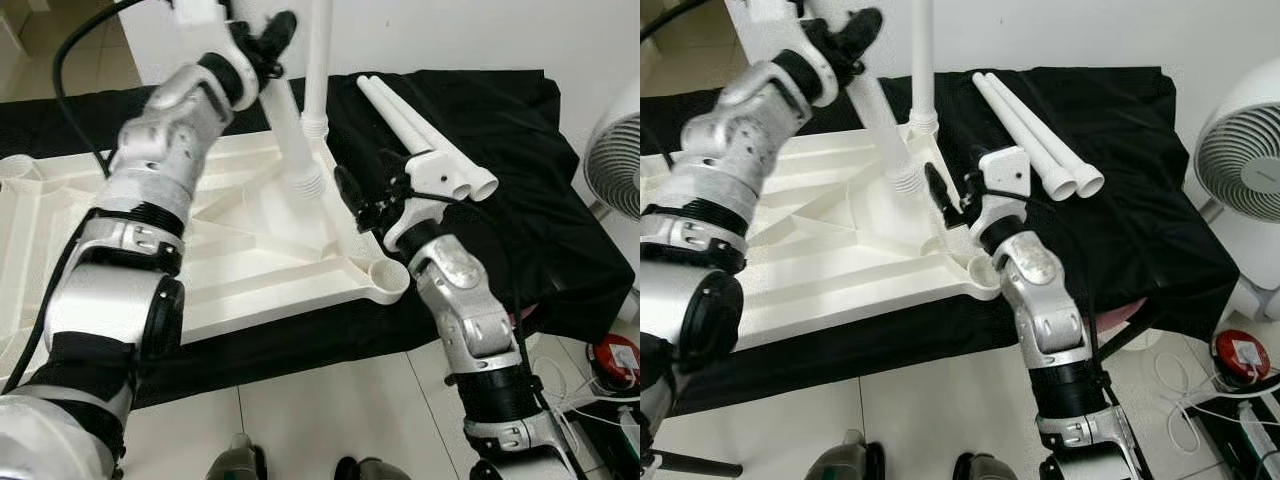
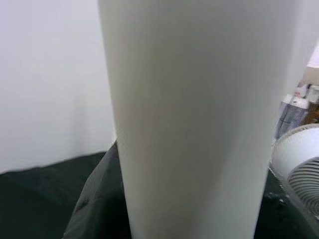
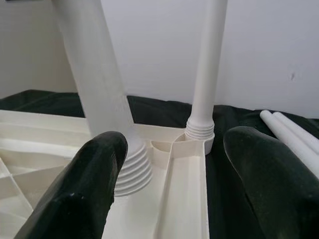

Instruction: Building children table

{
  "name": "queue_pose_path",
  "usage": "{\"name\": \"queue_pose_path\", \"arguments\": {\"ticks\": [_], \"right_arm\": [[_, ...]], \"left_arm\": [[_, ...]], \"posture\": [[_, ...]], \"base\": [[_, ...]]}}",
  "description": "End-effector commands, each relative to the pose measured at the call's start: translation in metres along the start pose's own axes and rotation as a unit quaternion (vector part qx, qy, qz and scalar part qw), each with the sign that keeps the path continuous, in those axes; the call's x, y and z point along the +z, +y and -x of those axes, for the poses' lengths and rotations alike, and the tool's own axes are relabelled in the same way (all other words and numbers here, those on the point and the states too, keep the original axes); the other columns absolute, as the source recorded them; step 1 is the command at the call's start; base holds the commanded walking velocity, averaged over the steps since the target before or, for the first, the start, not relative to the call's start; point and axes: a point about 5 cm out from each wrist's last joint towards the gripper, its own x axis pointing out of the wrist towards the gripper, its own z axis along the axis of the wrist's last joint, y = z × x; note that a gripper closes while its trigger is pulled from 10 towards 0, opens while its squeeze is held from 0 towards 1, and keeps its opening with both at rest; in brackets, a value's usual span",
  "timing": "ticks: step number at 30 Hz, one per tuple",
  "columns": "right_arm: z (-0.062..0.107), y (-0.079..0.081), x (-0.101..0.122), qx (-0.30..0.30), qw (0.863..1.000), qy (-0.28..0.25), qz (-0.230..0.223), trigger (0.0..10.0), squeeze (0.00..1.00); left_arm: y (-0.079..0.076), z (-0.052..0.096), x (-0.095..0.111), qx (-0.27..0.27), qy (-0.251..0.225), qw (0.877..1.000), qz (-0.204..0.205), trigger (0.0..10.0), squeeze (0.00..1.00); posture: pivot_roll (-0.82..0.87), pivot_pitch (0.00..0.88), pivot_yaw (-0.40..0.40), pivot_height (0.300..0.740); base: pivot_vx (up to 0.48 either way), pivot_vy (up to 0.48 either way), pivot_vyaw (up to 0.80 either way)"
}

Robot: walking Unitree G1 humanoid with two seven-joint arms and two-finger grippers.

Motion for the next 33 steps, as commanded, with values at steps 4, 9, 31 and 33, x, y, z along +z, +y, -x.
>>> {"name": "queue_pose_path", "arguments": {"ticks": [4, 9, 31, 33], "right_arm": [[-0.007, 0.003, -0.006, 0.026, 0.999, 0.028, -0.001, 10.0, 0.0], [-0.017, 0.006, -0.011, 0.057, 0.997, 0.047, 0.03, 10.0, 0.0], [-0.041, -0.001, -0.009, 0.041, 0.995, 0.057, 0.066, 10.0, 0.0], [-0.042, -0.001, -0.011, 0.042, 0.995, 0.061, 0.072, 10.0, 0.0]], "left_arm": [[-0.026, 0.001, 0.007, -0.094, -0.033, 0.995, -0.026, 10.0, 0.0], [-0.049, 0.002, 0.004, -0.109, -0.051, 0.992, -0.041, 10.0, 0.0], [-0.09, 0.005, -0.022, -0.142, -0.033, 0.988, -0.046, 10.0, 0.0], [-0.093, 0.004, -0.022, -0.147, -0.033, 0.988, -0.045, 10.0, 0.0]], "posture": [[0.0, 0.0, -0.014, 0.74], [0.0, 0.0, -0.019, 0.74], [0.01, 0.0, -0.004, 0.74], [0.01, 0.0, -0.004, 0.74]], "base": [[0.0, 0.0, 0.0], [0.0, 0.0, 0.0], [0.0, 0.0, 0.0], [0.0, 0.0, 0.0]]}}
